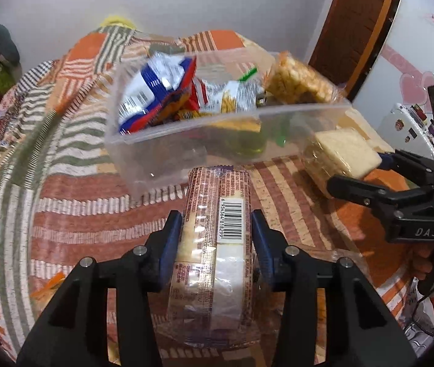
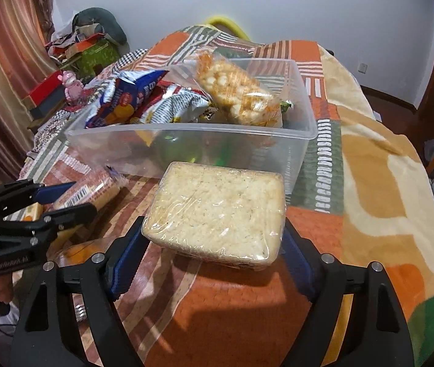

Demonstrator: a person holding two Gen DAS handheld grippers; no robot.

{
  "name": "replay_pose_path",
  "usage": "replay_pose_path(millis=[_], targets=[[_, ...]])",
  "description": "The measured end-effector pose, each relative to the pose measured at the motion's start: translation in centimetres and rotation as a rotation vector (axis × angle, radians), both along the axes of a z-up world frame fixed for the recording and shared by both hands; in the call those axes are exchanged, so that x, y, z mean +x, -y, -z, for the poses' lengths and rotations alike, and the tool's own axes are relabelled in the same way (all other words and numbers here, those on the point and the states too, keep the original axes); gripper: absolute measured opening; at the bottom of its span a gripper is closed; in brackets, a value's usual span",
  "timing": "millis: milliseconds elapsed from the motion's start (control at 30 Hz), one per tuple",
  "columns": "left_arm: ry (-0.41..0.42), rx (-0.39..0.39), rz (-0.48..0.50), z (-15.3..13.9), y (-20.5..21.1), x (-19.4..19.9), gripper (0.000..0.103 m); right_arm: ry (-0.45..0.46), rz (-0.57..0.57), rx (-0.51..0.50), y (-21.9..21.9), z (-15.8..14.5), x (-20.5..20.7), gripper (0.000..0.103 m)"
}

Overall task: Organize snacks
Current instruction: 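Lift the cracker block with right tool while left tool carries the biscuit pack toward the box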

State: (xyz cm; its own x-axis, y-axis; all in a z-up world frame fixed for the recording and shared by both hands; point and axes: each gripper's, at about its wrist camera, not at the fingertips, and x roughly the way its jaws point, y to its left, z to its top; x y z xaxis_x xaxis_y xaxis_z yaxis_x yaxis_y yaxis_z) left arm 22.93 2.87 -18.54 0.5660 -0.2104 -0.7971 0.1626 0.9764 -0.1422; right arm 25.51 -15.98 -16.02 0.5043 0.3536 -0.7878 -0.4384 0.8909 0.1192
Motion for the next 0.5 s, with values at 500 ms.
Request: replay_pose_path(millis=[500], targets=[[0.173,-0.07,-0.028,-8.1,-0.8,2.8,0.005,0.179,0.028,0.1,0.6,-6.9,1.3,0.08]])
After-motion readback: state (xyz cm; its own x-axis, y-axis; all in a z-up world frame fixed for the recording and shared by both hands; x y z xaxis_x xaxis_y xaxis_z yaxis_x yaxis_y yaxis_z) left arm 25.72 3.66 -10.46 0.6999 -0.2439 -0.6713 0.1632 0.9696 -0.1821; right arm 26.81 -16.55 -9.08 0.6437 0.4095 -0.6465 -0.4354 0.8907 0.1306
